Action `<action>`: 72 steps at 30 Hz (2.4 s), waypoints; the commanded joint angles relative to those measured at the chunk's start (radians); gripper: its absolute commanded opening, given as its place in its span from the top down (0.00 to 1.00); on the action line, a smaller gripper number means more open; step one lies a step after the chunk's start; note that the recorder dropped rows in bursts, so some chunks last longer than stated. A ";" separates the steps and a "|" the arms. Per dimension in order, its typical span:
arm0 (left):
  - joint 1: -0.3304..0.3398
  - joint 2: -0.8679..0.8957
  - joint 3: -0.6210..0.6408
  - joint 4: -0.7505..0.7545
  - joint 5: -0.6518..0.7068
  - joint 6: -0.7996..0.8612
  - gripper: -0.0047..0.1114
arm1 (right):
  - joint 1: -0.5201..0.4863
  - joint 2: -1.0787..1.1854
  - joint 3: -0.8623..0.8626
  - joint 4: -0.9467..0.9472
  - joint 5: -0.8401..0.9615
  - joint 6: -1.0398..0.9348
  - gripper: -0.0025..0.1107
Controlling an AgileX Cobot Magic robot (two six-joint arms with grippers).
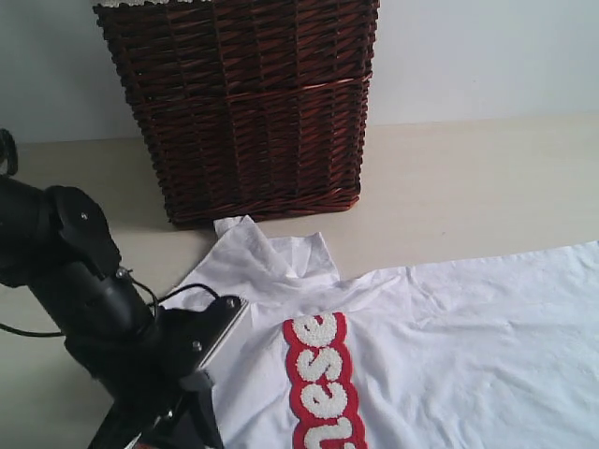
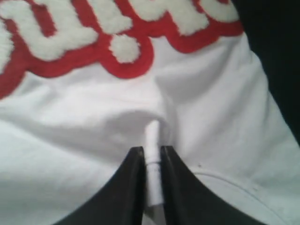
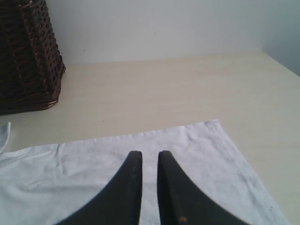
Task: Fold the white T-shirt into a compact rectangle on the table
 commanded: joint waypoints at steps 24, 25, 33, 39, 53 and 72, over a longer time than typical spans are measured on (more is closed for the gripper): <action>0.039 0.053 0.007 -0.128 -0.370 0.061 0.96 | 0.002 -0.006 0.004 -0.006 -0.008 0.000 0.86; 0.039 0.051 0.021 -0.104 -0.340 0.051 0.96 | 0.002 -0.006 0.004 -0.006 -0.008 0.000 0.86; 0.039 0.022 0.040 -0.179 -0.402 0.027 0.96 | 0.002 -0.006 0.004 -0.006 -0.008 0.000 0.86; 0.039 -0.047 -0.086 -0.290 -0.457 0.021 0.96 | 0.002 -0.006 0.004 -0.006 -0.008 0.000 0.86; 0.037 0.213 -0.260 -0.369 -0.437 0.138 0.96 | 0.002 -0.006 0.004 -0.006 -0.008 0.000 0.86; 0.037 0.401 -0.458 -0.384 -0.721 0.134 0.96 | 0.002 -0.006 0.004 -0.006 -0.008 0.000 0.86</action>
